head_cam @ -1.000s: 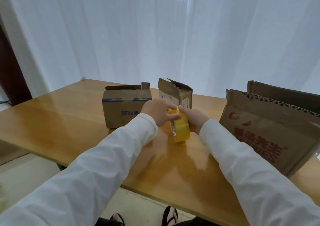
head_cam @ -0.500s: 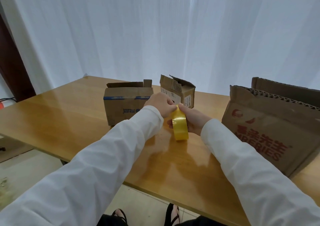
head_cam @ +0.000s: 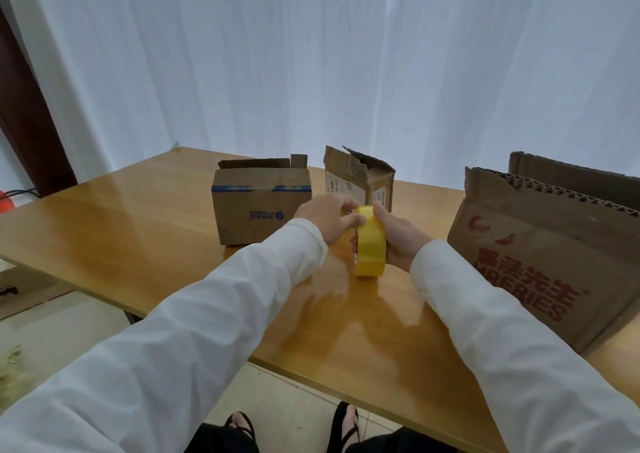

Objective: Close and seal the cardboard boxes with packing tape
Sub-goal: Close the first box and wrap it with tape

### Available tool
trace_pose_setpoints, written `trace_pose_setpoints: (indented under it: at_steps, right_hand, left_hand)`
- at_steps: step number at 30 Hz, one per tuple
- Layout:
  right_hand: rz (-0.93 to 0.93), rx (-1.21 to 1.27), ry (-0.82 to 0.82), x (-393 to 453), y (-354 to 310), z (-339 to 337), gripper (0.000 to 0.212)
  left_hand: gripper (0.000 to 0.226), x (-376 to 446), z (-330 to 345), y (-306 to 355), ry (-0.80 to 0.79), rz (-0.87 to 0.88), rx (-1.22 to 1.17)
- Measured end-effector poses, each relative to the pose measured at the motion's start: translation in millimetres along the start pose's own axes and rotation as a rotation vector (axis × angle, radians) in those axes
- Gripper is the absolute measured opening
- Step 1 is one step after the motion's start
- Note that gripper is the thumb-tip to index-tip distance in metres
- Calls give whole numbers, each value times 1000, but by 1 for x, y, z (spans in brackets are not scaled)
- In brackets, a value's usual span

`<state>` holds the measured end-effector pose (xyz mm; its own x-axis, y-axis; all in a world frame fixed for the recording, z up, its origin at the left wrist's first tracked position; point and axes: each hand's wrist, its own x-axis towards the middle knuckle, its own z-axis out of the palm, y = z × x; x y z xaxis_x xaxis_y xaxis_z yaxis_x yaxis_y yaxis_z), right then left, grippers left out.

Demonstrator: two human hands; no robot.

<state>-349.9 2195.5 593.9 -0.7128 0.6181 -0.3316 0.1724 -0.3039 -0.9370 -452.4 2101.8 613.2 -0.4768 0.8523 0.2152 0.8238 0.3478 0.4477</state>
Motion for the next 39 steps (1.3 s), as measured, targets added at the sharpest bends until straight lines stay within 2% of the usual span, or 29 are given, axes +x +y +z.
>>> trace_pose_setpoints:
  at_steps: [5, 11, 17, 21, 28, 30, 32, 34, 36, 39]
  right_hand:
    - [17, -19, -8, -3, -5, 1, 50]
    - [44, -59, -14, -6, -7, 3, 51]
    - [49, -80, -42, -8, -9, 6, 36]
    - [44, -89, -33, -9, -9, 7, 34]
    - [38, -82, -20, -5, -7, 11, 37]
    - [36, -88, -11, -4, -6, 9, 44]
    - [29, -91, -14, -3, -5, 8, 54]
    - [24, -112, -11, -3, -4, 7, 59]
    - [28, -132, -2, -2, -3, 7, 60]
    - [28, -153, 9, -3, -4, 9, 59]
  left_hand:
    - [32, 0, -4, 6, 130, 146, 255]
    - [29, 0, -7, 10, 163, 194, 418]
    - [20, 5, -12, 8, 171, 67, 246]
    - [17, 7, -7, 6, 223, 35, 173]
    - [26, 9, 6, 4, 288, 40, 261]
    - [22, 8, 5, 3, 227, 24, 203]
    - [14, 6, 2, 0, 86, 12, 13]
    - [23, 2, 0, 0, -28, 18, -114]
    - [44, 0, -1, 0, -22, 27, -9]
    - [46, -1, -4, 4, 70, 21, 131]
